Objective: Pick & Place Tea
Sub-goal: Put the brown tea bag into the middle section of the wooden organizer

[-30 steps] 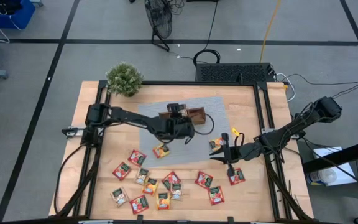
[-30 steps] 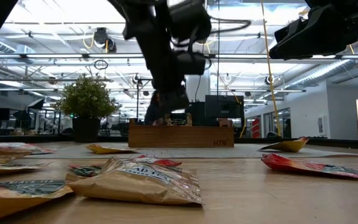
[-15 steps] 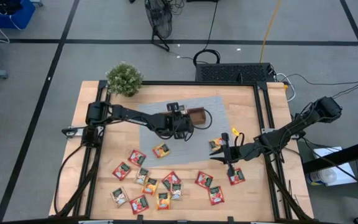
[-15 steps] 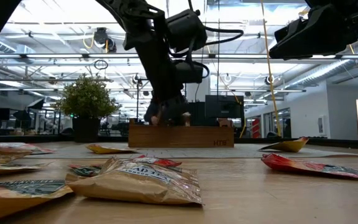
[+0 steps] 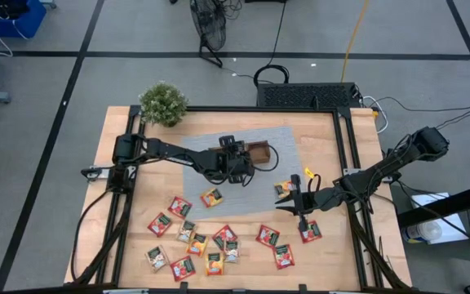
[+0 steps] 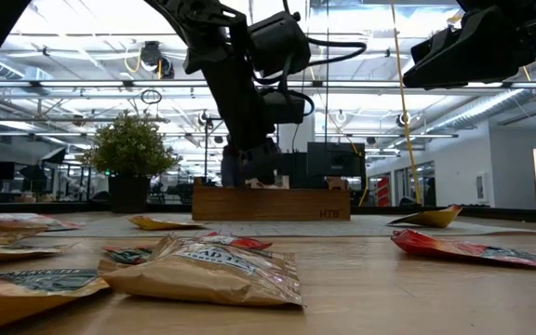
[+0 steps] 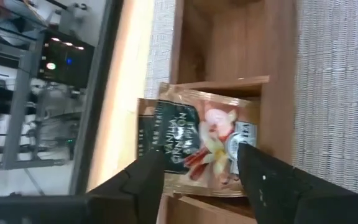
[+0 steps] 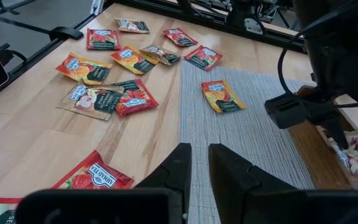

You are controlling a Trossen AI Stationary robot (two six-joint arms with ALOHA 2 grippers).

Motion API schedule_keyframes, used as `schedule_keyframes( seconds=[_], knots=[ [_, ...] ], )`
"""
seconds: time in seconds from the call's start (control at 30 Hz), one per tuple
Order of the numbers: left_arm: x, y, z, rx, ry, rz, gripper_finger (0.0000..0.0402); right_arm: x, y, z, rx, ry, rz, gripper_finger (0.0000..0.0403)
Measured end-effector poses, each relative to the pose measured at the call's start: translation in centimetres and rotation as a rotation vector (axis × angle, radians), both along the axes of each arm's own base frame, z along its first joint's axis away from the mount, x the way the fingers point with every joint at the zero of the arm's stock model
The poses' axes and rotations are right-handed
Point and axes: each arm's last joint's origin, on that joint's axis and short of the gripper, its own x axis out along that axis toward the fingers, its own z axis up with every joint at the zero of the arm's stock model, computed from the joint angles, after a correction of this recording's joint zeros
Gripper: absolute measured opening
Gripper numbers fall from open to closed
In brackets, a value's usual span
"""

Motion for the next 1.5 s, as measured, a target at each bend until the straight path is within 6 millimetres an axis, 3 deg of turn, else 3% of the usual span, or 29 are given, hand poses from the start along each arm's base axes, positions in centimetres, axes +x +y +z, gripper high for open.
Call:
schedule_keyframes(
  seconds=[0.2,0.33,0.43,0.57,0.67,0.77,0.83,1.13,1.5],
  knots=[
    [0.2,-1.3,1.1,0.206,0.012,0.049,0.0218,0.0,0.0,0.0,0.001,0.000,0.000,0.0043],
    [1.0,-2.1,2.9,0.291,0.010,0.039,0.0218,0.0,0.0,0.0,0.006,0.000,-0.002,0.0043],
    [1.6,-1.7,4.6,0.207,-0.017,0.029,0.0217,0.0,0.0,0.0,0.010,0.001,-0.004,0.0043],
    [1.8,0.1,6.1,-0.130,-0.022,-0.035,0.0194,0.0,0.0,-0.1,0.007,0.008,-0.004,0.0043],
    [1.6,1.4,6.0,-0.254,0.020,-0.104,0.0141,-0.1,0.0,-0.1,0.003,0.015,-0.003,0.0043],
    [1.3,2.5,5.8,-0.319,0.068,-0.166,0.0050,-0.1,0.0,-0.2,0.000,0.019,-0.003,0.0043],
    [1.1,3.5,5.7,-0.393,0.065,-0.195,0.0015,-0.1,0.0,-0.2,-0.001,0.020,-0.004,0.0043],
    [0.6,6.3,5.3,-0.509,0.053,-0.192,0.0003,0.0,-0.1,-0.2,-0.013,0.019,-0.004,0.0043],
    [1.2,6.7,2.3,-0.567,0.122,-0.197,0.0001,0.0,-0.5,-0.3,-0.016,0.036,-0.025,0.0043]
  ],
)
